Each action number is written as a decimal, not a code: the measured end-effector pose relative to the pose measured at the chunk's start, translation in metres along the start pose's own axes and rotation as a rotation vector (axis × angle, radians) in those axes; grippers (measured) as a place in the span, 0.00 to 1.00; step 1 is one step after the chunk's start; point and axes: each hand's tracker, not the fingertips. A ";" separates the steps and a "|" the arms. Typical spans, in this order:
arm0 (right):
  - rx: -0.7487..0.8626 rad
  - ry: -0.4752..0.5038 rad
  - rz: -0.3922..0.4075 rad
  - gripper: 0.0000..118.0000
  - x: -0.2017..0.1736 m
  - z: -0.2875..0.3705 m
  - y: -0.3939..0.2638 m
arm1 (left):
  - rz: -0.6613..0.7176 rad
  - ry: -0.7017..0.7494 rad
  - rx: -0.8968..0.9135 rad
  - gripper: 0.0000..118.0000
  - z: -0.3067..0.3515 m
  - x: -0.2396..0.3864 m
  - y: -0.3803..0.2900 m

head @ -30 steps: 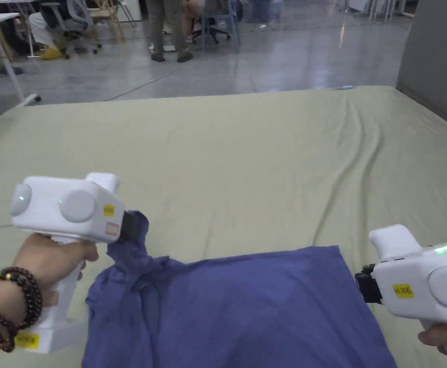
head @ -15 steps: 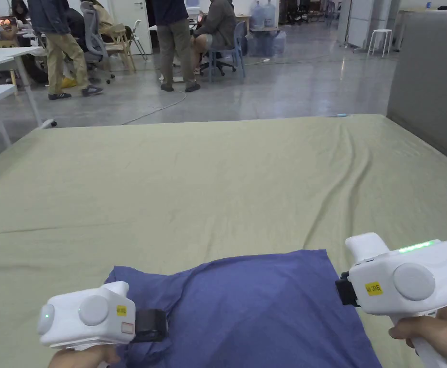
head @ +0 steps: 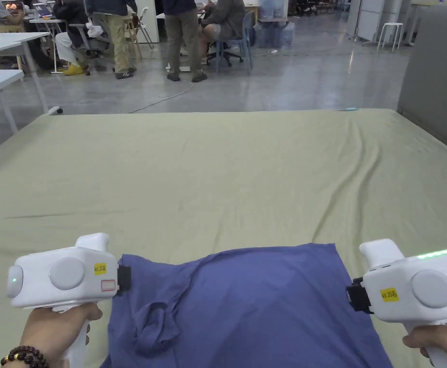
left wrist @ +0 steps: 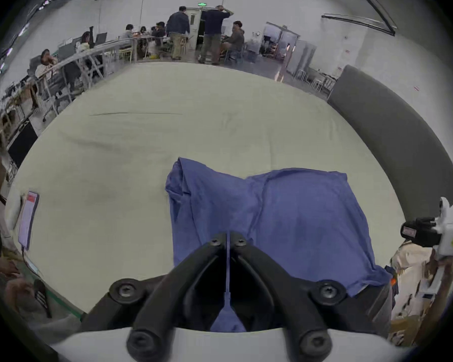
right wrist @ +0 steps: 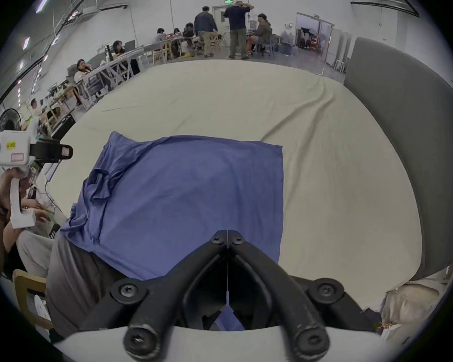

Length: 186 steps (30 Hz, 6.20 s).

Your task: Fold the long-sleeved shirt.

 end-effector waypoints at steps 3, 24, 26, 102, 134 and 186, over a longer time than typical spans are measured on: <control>-0.006 -0.003 0.004 0.00 0.004 -0.005 0.003 | 0.041 0.040 -0.013 0.14 -0.023 -0.004 0.024; -0.135 -0.105 -0.040 0.41 0.075 -0.175 0.129 | -0.081 0.109 -0.188 0.02 -0.158 0.005 0.074; -0.162 -0.101 -0.083 0.78 0.086 -0.201 0.148 | -0.084 0.103 -0.184 0.02 -0.150 0.004 0.073; 0.068 -0.143 0.071 0.00 -0.027 0.005 0.012 | -0.183 -0.056 0.062 0.00 0.078 0.027 -0.057; 0.080 0.017 0.019 0.00 -0.056 0.027 -0.007 | 0.501 -0.696 -0.169 0.67 -0.052 -0.087 -0.146; 0.125 -0.014 -0.209 0.00 0.004 0.049 -0.055 | 0.304 -0.723 -0.394 0.99 -0.077 0.179 -0.068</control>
